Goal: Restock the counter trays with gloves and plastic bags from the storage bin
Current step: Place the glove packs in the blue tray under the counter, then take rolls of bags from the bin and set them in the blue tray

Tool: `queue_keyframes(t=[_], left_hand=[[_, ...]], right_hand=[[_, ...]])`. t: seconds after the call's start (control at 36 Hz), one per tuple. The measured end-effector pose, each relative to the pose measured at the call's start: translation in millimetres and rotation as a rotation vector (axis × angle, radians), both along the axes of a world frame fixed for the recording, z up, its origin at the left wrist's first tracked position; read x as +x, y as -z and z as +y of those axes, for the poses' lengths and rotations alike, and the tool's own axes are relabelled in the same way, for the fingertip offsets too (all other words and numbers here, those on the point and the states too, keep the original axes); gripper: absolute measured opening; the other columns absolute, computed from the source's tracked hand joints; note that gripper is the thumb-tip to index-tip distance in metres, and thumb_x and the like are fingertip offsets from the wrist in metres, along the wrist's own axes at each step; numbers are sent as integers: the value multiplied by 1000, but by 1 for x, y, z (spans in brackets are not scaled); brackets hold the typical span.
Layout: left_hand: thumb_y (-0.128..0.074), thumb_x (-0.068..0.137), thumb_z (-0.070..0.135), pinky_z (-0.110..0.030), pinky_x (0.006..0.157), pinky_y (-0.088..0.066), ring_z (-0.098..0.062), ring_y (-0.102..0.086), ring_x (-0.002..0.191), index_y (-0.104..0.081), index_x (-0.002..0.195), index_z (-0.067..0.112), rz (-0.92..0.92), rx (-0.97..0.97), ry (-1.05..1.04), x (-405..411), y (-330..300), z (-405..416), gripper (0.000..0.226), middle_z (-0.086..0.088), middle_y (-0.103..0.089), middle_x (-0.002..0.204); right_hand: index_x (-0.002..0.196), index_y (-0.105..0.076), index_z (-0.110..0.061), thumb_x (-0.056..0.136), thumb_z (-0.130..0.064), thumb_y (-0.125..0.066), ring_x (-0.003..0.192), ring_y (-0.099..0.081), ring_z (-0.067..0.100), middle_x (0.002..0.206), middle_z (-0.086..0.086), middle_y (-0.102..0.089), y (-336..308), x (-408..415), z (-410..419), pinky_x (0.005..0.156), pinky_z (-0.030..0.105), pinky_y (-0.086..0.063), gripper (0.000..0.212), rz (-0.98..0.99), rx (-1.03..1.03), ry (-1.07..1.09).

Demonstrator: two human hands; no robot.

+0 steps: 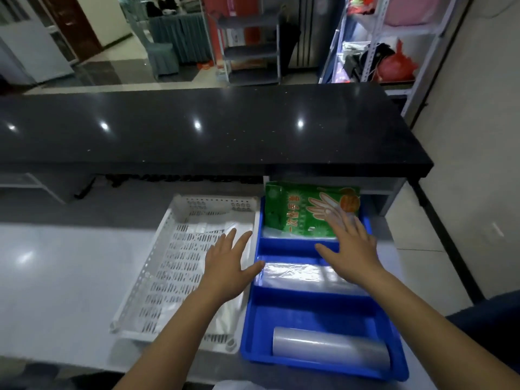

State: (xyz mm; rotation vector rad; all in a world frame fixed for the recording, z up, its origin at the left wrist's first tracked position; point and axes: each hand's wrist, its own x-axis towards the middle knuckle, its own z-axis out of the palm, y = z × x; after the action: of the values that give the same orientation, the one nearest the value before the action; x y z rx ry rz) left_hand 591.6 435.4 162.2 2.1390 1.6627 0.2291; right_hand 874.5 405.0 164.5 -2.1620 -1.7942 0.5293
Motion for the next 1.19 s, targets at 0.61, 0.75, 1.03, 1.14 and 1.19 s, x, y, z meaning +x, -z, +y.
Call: queue_keyframes(t=[0.61,0.75,1.03,1.14,1.19], left_hand=[[-43,87,72,-45,123,-8,-15,-2,152,-14,153,47,54,-146,-841,-224,-11,-266,76,11,-5,166],[-38,84,78,-46,123,-8,-20,3,153,-9,154,46,-30,-283,-965,-279,12,-329,82,9,0,166],[-43,84,76,-48,121,-14,-20,-7,152,-15,154,42,-152,-345,-977,-403,62,-399,82,6,-10,166],[-45,85,73,-48,121,-15,-20,-10,151,-20,153,39,-174,-362,-970,-447,77,-411,80,3,-15,164],[-47,87,70,-47,120,-17,-22,-12,151,-24,152,38,-184,-351,-983,-467,84,-416,77,1,-19,163]], right_hand=[[137,-51,-41,87,-52,-63,143,-24,5,142,-26,-37,-55,-317,-129,116,18,-10,52,421,-137,-950],[142,-44,-43,89,-58,-58,148,-15,8,152,-20,-34,-49,-381,-151,121,35,-14,57,275,-198,-1026],[135,-54,-37,89,-49,-63,144,-30,9,144,-16,-49,-19,-504,-209,117,42,-28,48,150,-292,-964],[133,-58,-31,89,-45,-64,132,-44,7,138,-13,-55,-20,-549,-222,112,35,-37,47,122,-285,-958],[133,-58,-30,89,-45,-64,125,-47,5,135,-13,-57,-21,-568,-226,108,31,-39,47,103,-308,-971]])
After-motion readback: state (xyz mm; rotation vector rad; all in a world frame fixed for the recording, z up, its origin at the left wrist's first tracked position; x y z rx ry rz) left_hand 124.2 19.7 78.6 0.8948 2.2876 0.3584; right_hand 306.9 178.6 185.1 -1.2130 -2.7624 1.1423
